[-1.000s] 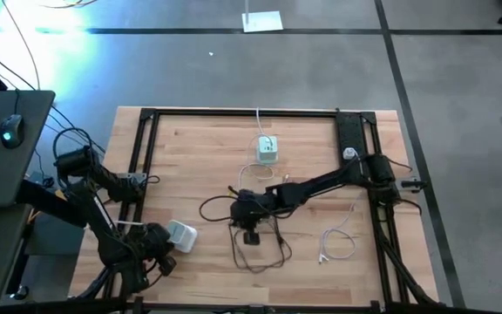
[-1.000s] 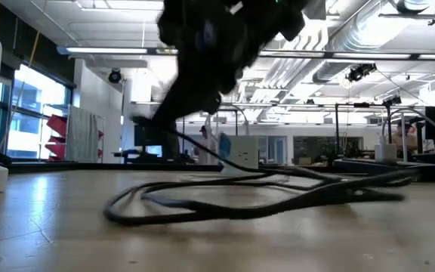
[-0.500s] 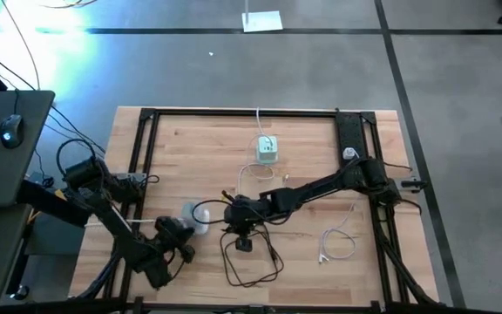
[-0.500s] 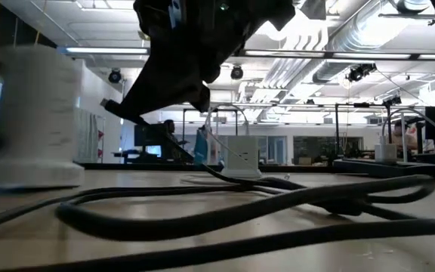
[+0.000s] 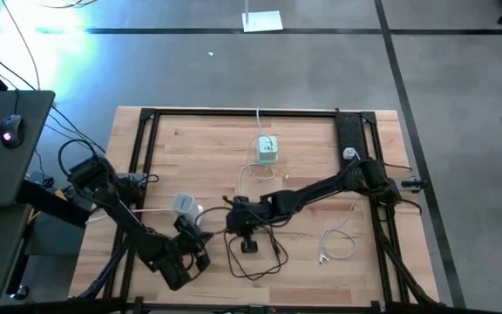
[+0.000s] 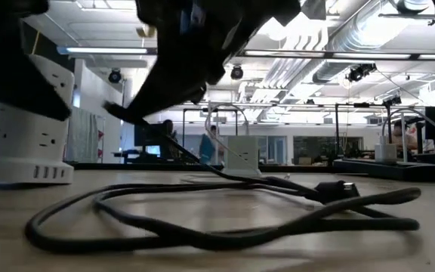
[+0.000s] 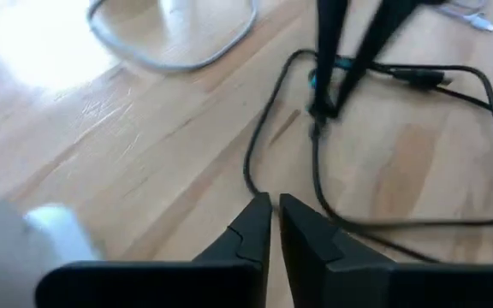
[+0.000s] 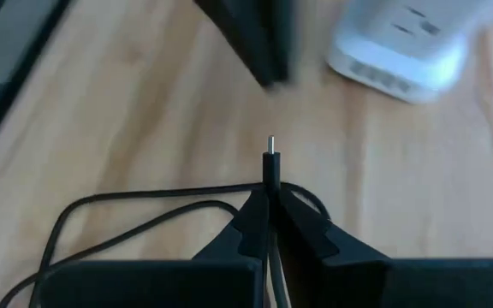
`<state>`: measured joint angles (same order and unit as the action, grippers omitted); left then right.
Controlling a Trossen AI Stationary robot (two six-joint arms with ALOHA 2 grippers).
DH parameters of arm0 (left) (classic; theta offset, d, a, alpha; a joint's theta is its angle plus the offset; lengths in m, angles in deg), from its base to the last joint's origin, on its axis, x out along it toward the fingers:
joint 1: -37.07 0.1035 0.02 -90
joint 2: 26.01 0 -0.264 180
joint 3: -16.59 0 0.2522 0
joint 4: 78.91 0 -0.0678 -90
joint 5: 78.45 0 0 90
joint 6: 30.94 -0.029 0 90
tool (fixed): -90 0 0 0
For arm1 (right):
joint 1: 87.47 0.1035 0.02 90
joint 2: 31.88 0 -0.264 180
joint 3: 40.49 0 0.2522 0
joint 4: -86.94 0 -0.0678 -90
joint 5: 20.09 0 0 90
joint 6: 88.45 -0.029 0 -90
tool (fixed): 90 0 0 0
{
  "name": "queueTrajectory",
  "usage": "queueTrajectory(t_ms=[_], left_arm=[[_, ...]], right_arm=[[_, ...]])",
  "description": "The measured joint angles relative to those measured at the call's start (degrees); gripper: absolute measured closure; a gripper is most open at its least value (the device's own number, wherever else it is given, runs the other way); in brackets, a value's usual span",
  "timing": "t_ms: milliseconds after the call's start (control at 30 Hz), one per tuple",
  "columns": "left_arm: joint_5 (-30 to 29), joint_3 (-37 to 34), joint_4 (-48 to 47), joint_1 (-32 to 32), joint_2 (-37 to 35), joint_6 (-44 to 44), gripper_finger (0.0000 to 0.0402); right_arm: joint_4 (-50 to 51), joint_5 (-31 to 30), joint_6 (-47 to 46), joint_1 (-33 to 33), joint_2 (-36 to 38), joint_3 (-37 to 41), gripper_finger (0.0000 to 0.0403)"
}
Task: Insert USB
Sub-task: Insert the black charger cable into the white outlet extension
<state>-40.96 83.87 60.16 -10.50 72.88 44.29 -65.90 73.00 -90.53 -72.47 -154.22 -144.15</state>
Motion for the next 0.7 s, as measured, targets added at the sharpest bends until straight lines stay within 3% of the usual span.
queueTrajectory(t_ms=[200,333,433,700], left_arm=[[1.66,-0.03,5.97,3.81,0.33,-10.51,0.0302],[8.29,-0.03,11.0,5.82,0.33,-19.06,0.0267],[11.84,-0.02,12.45,6.72,0.33,-21.09,0.0256],[11.58,0.04,12.54,7.26,0.26,-21.87,0.0258]], right_arm=[[-0.61,-2.04,1.04,1.18,0.09,0.04,0.0403],[1.89,-2.48,0.82,1.42,0.09,0.07,0.0402],[3.37,-5.17,0.64,1.25,0.13,0.07,0.0402],[3.61,-6.15,0.87,1.25,0.15,0.07,0.0402]])
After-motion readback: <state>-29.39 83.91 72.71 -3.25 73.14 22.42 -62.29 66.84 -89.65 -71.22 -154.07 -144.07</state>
